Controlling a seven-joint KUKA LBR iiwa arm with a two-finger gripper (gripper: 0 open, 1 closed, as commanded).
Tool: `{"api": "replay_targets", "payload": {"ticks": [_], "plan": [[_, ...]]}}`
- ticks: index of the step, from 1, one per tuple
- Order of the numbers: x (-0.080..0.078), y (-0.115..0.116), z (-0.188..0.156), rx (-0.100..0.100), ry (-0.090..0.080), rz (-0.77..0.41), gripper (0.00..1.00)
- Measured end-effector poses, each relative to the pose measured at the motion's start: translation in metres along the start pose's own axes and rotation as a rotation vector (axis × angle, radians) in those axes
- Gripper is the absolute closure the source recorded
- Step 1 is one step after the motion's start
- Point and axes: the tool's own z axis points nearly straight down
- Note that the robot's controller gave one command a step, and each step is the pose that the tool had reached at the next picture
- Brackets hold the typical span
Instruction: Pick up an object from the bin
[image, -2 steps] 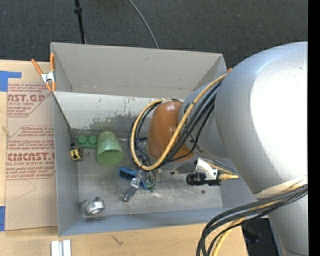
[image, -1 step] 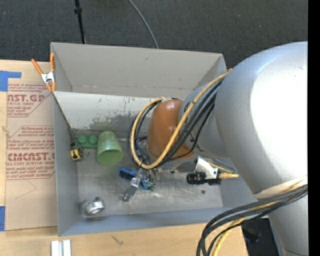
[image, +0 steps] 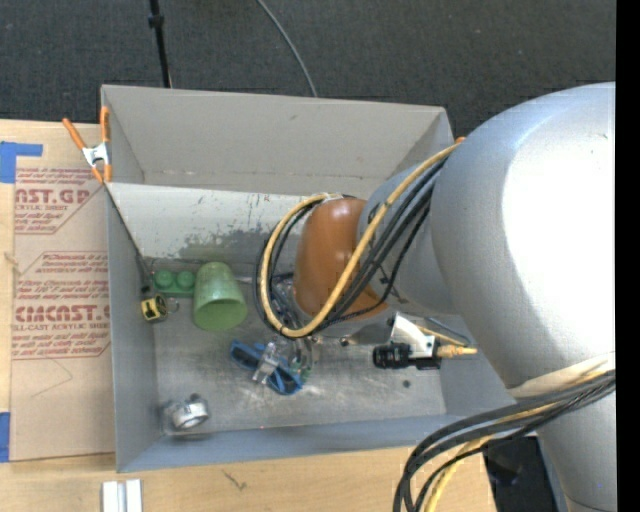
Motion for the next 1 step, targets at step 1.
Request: {"api": "replay_targets", "payload": {"ticks": [1], "plan": [[-0.0007, 0.0013, -0.0499, 0.001, -0.001, -0.001, 1.0]]}}
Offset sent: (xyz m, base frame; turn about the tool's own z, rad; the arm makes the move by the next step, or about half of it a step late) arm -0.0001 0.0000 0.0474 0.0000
